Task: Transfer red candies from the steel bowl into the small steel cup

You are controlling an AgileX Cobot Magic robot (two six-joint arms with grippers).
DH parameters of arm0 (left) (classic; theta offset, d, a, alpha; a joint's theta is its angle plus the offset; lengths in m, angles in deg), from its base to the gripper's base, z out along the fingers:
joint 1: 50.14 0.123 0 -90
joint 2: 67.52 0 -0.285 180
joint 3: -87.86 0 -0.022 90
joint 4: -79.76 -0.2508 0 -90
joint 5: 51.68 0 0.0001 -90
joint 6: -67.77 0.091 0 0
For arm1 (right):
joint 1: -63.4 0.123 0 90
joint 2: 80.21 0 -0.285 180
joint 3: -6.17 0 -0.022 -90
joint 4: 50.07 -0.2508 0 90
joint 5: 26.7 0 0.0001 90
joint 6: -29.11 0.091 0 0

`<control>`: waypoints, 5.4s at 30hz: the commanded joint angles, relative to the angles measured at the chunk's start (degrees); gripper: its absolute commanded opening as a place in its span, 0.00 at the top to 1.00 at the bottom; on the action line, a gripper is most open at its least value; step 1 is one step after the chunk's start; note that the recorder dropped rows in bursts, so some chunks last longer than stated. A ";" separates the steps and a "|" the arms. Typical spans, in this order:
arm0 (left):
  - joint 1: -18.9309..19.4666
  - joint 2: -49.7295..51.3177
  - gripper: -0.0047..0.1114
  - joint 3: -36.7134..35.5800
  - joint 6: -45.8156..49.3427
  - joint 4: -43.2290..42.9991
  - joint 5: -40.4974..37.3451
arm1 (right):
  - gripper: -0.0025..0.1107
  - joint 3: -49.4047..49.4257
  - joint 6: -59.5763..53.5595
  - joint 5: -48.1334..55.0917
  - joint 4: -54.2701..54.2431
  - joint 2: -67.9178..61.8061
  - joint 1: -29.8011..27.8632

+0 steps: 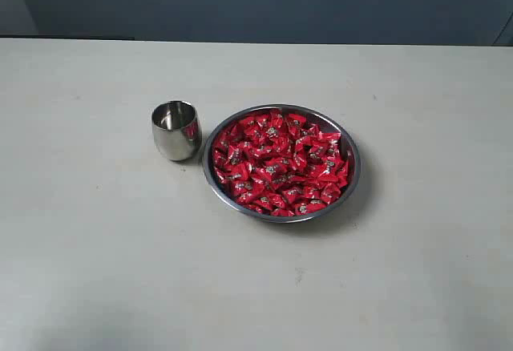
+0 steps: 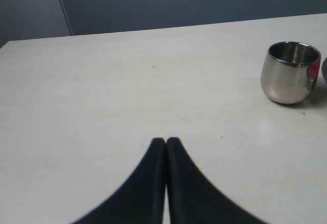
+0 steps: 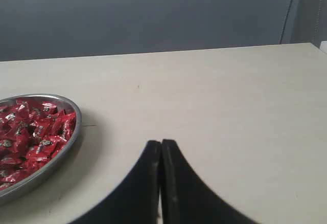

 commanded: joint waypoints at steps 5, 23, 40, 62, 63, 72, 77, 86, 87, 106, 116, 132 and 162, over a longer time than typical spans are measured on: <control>-0.31 -0.27 0.96 0.48 -0.15 -0.11 0.29 | 0.98 0.05 0.02 -0.34 0.19 0.22 -0.23; -0.31 -0.27 0.96 0.48 -0.15 -0.11 0.29 | 0.98 -8.22 0.02 0.42 0.19 0.22 -0.23; -0.31 -0.27 0.96 0.48 -0.15 -0.11 0.29 | 0.98 -23.68 0.02 0.42 0.19 -15.21 -0.23; -0.31 -0.27 0.96 0.48 -0.15 -0.11 0.29 | 0.98 -24.55 0.02 -1.05 0.19 -16.92 -0.23; -0.31 -0.27 0.96 0.48 -0.15 -0.11 0.29 | 0.98 -24.55 0.02 -1.25 0.19 -16.92 -0.23; -0.31 -0.27 0.96 0.48 -0.15 -0.11 0.29 | 0.98 -24.55 0.02 -3.41 -5.18 -16.92 -0.23; -0.31 -0.27 0.96 0.48 -0.15 -0.11 0.29 | 0.98 -24.55 0.02 -3.41 -6.11 -16.92 -0.23; -0.31 -0.27 0.96 0.48 -0.15 -0.11 0.29 | 0.98 -24.55 0.02 -2.55 -8.78 -16.92 -0.23; -0.31 -0.27 0.96 0.48 -0.15 -0.11 0.29 | 0.98 -24.55 0.02 -2.56 -8.91 -16.92 -0.23; -0.31 -0.27 0.96 0.48 -0.15 -0.11 0.39 | 0.98 -24.55 0.02 -2.56 -9.02 -16.92 -0.23; -0.31 -0.27 0.96 0.48 -0.15 -0.11 0.39 | 0.98 -24.55 0.02 -2.56 -11.01 -17.01 -0.23; -0.31 -0.27 0.96 0.48 -0.15 -0.11 0.39 | 0.98 -24.55 -6.77 -2.80 -20.33 -26.00 -0.23; -0.31 -0.27 0.96 0.48 -0.15 -0.11 0.26 | 0.48 -61.93 -32.56 26.85 -18.71 -85.57 15.67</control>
